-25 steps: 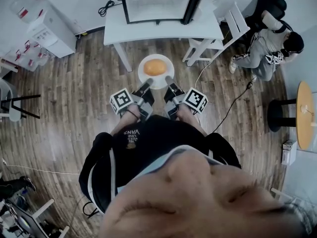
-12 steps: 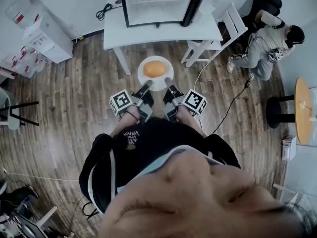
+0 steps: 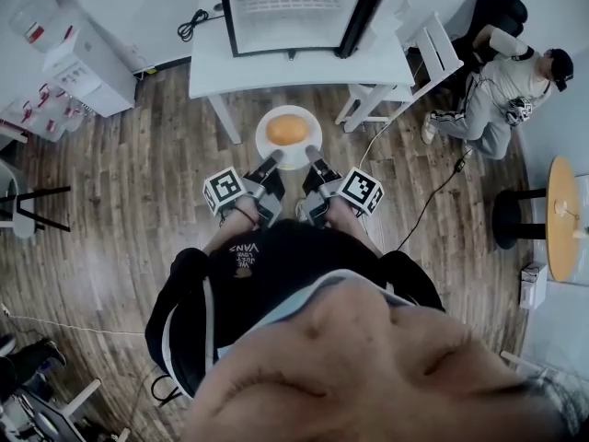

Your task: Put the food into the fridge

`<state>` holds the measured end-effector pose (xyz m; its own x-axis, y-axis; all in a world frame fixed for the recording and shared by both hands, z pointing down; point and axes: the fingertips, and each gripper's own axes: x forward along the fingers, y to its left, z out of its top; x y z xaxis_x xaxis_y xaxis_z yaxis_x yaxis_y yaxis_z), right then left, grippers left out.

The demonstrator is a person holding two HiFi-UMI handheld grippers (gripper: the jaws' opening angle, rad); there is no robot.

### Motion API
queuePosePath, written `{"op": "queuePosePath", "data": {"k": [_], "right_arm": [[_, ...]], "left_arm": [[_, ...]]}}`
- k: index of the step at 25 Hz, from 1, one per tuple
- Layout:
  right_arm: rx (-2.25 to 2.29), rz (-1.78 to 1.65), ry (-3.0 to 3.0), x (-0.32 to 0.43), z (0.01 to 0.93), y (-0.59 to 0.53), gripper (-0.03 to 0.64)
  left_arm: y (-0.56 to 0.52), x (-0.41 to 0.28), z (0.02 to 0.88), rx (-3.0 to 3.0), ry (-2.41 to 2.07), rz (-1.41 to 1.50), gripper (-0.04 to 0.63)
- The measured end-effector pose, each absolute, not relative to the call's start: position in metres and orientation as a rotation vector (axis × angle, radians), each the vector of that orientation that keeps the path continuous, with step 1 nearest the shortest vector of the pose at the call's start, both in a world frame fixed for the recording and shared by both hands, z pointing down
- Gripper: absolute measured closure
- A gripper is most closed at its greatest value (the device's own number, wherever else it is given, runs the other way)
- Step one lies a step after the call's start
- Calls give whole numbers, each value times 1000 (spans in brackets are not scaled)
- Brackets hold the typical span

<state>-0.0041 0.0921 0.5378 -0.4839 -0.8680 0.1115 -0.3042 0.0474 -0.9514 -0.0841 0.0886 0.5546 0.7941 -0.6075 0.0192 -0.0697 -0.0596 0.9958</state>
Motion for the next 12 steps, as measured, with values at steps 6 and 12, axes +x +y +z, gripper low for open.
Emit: {"op": "queuePosePath", "data": {"k": [6,12], "right_arm": [[-1153,-1460,1850,10,538,72,595],[-1124,-1479,1859,25,540,48,595]], "left_arm": [[71,-70,556,1576,-576,-500,563],[49,-55,557,1573,-604,-513,563]]}}
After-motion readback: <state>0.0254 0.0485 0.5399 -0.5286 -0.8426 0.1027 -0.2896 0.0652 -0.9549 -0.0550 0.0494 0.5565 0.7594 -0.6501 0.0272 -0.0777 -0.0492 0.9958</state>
